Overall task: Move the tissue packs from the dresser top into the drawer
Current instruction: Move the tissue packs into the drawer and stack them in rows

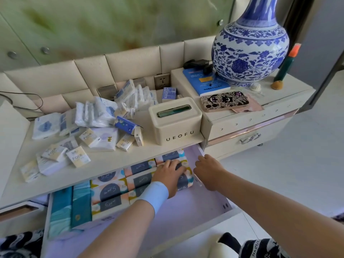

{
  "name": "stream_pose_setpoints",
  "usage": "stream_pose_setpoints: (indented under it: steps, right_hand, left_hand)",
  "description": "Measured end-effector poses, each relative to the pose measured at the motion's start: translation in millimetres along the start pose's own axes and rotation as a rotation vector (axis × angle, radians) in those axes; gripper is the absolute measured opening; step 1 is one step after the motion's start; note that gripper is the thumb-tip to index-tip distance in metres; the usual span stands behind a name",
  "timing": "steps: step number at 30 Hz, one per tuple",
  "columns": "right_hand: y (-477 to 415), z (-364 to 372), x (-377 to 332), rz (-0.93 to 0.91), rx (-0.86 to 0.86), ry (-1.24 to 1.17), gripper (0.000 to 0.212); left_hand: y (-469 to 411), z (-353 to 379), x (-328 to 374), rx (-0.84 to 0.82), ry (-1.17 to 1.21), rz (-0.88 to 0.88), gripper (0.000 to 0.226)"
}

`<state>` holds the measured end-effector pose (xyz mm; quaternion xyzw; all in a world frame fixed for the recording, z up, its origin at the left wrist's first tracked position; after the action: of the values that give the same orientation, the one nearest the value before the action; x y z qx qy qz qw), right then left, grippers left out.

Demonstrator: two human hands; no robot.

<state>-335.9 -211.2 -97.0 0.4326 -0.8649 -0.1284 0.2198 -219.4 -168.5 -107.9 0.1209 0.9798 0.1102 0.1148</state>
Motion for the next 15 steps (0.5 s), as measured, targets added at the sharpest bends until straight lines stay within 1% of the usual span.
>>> stream_pose_setpoints:
  steps: [5,7,9,11,13,15]
  right_hand:
    - [-2,13,-7,0.041,-0.107,-0.011,0.031]
    - [-6,15,-11,0.055,-0.087,-0.003,0.031]
    - [-9,14,-13,0.051,-0.030,0.040,0.029]
    - [-11,16,-12,0.045,0.013,0.068,0.032]
    - [-10,18,-9,0.054,0.041,0.042,0.039]
    - [-9,17,-5,0.112,0.026,-0.067,0.037]
  left_hand:
    - [1,3,-8,-0.002,0.076,-0.009,0.063]
    - [3,4,-11,-0.001,0.115,-0.011,0.060]
    - [4,6,-12,-0.003,0.147,-0.009,0.060]
    - [5,8,-13,-0.013,0.166,-0.005,0.061]
    - [5,9,-13,-0.023,0.174,-0.007,0.062]
    - [3,8,-14,-0.031,0.169,-0.004,0.062]
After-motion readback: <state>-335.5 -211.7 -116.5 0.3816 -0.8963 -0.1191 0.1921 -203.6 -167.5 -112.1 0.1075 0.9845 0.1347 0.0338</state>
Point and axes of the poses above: each hand's wrist, its own y-axis away from the middle knuckle, its own z-axis out of the palm, x = y × z, the point moved 6 cm from there along -y, towards the middle knuckle, and after that the axes turned 10 degrees about -y, right-handed, at the moved point
